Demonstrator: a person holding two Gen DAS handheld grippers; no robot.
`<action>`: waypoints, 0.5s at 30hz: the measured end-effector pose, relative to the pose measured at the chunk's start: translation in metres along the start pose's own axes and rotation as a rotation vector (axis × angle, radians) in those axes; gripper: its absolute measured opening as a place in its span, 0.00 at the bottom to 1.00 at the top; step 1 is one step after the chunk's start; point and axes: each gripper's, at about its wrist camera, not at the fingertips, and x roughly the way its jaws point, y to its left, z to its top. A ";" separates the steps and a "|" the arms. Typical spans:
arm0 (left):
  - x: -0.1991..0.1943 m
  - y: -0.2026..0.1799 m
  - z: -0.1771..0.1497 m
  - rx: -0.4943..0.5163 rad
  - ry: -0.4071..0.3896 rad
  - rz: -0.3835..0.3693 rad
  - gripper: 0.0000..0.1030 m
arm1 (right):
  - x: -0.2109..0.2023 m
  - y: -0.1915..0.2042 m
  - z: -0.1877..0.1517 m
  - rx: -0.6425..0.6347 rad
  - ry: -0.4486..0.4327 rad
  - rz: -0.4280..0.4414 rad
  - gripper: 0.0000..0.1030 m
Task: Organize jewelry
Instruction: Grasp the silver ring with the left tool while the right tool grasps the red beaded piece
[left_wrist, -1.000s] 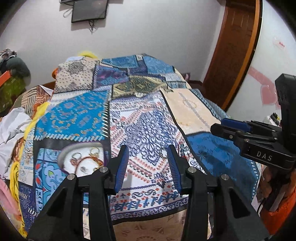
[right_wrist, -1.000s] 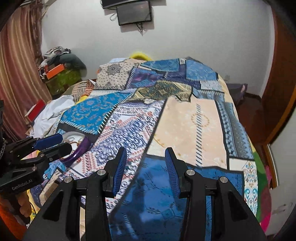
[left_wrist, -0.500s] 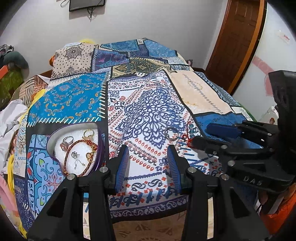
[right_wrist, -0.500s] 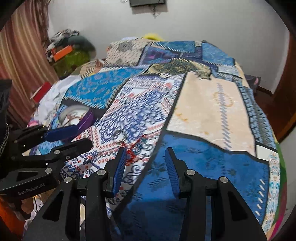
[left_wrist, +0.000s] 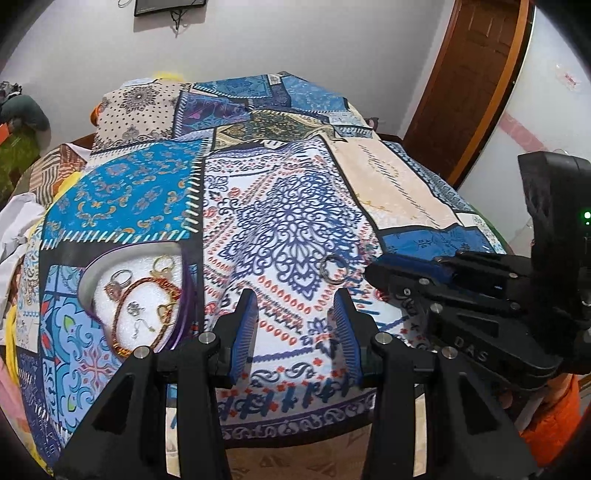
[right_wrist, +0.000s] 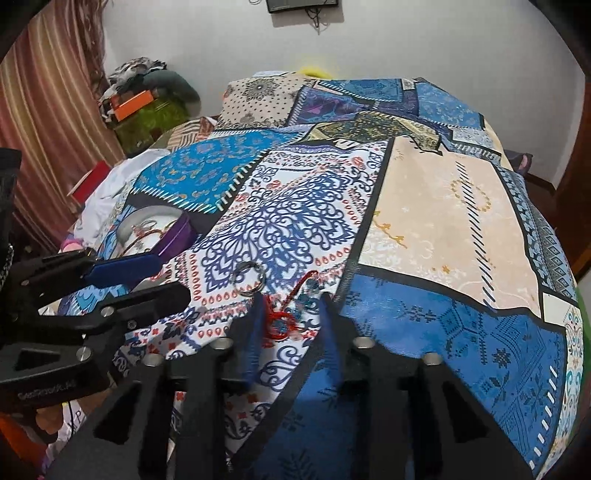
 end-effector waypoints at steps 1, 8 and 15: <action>0.001 -0.001 0.001 0.003 0.000 -0.006 0.41 | 0.000 0.000 0.000 0.004 -0.002 0.001 0.08; 0.010 -0.013 0.004 0.041 0.018 -0.045 0.41 | -0.009 -0.006 0.000 0.030 -0.033 -0.004 0.07; 0.026 -0.019 0.008 0.049 0.027 -0.044 0.41 | -0.026 -0.025 0.002 0.074 -0.079 -0.027 0.07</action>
